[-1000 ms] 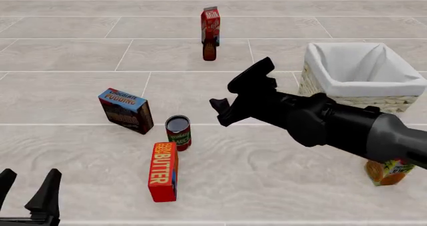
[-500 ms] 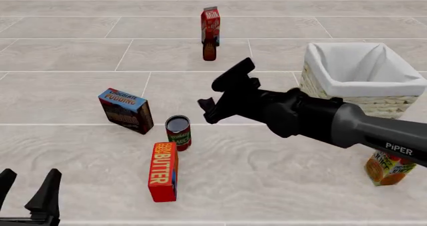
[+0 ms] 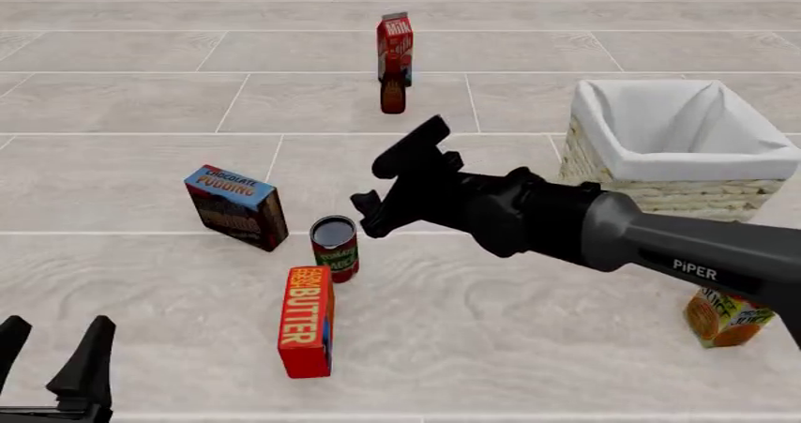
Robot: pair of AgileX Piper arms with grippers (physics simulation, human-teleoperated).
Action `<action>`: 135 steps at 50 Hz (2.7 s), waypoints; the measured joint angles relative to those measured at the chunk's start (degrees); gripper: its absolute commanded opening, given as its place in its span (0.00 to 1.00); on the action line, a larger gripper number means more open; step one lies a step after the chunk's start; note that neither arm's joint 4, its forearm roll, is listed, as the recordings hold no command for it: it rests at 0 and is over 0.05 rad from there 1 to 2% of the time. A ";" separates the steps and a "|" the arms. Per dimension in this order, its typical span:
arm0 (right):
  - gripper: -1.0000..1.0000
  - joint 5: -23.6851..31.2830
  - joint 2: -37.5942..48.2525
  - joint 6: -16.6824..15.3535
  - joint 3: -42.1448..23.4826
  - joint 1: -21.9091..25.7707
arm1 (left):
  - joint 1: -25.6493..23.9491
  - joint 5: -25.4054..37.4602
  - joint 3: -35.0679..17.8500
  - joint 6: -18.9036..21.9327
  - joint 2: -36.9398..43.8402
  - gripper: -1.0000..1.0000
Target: Pick the tomato sauce and place it in the basket.
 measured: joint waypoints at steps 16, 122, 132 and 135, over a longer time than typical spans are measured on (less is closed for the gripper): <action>1.00 0.14 1.33 0.26 -1.17 1.15 | 0.00 0.00 0.00 0.00 0.00 1.00; 1.00 0.42 13.96 1.02 -11.42 4.51 | 0.00 0.00 0.00 0.00 0.00 1.00; 1.00 0.40 14.93 1.05 -12.06 4.56 | 0.00 0.00 0.00 0.00 0.00 1.00; 1.00 0.45 15.20 1.05 -12.30 4.56 | 0.00 0.00 0.00 0.00 0.00 1.00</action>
